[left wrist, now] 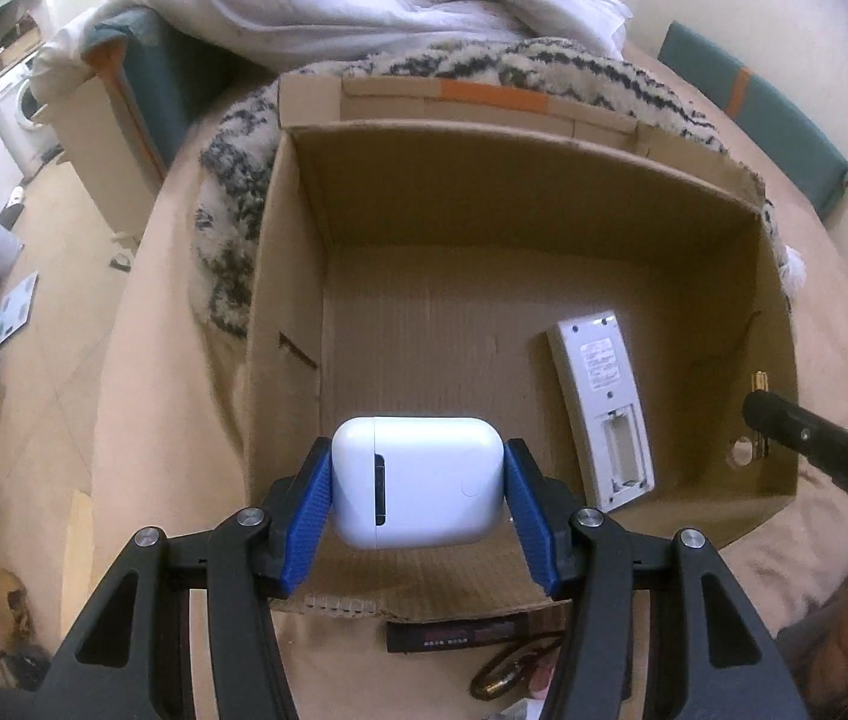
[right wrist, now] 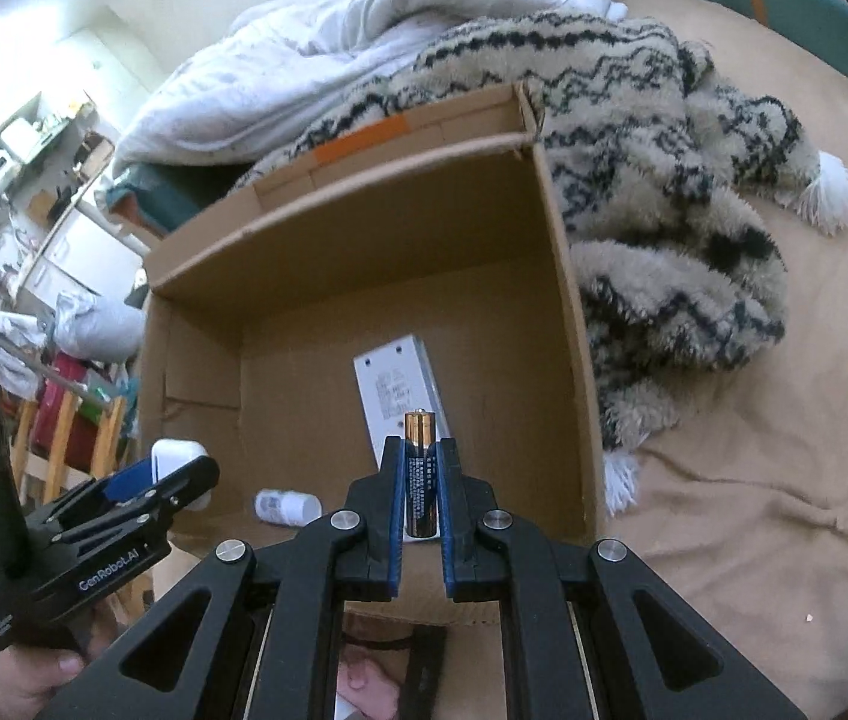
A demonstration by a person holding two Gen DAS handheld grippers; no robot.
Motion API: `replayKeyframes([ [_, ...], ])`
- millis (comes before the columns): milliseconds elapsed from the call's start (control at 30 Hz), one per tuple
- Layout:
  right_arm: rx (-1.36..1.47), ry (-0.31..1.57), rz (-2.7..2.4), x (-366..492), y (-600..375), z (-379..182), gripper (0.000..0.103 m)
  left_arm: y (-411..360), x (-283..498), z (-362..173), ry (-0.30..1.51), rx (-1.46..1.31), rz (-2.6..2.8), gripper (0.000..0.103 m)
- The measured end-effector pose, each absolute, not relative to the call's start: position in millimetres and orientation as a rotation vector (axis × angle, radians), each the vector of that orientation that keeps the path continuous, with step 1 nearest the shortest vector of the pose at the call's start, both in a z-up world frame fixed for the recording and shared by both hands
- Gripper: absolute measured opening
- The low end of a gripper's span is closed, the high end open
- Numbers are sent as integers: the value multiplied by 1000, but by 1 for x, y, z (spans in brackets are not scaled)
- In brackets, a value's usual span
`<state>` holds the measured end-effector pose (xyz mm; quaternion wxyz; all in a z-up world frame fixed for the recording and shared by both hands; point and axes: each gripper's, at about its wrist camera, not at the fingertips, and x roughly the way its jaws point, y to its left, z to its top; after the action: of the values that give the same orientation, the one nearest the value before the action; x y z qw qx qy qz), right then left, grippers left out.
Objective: Organize rigid objects
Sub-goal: 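Lower the battery into the box with the right tool and open it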
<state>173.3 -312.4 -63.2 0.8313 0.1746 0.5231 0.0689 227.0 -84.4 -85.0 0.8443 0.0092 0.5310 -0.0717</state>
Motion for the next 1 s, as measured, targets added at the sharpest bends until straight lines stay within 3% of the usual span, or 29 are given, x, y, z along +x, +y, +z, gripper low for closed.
replayKeyframes([
  [1000,243,1168,95,178,-296,-79,11,-88,229,-94,1121,56,-93,53],
])
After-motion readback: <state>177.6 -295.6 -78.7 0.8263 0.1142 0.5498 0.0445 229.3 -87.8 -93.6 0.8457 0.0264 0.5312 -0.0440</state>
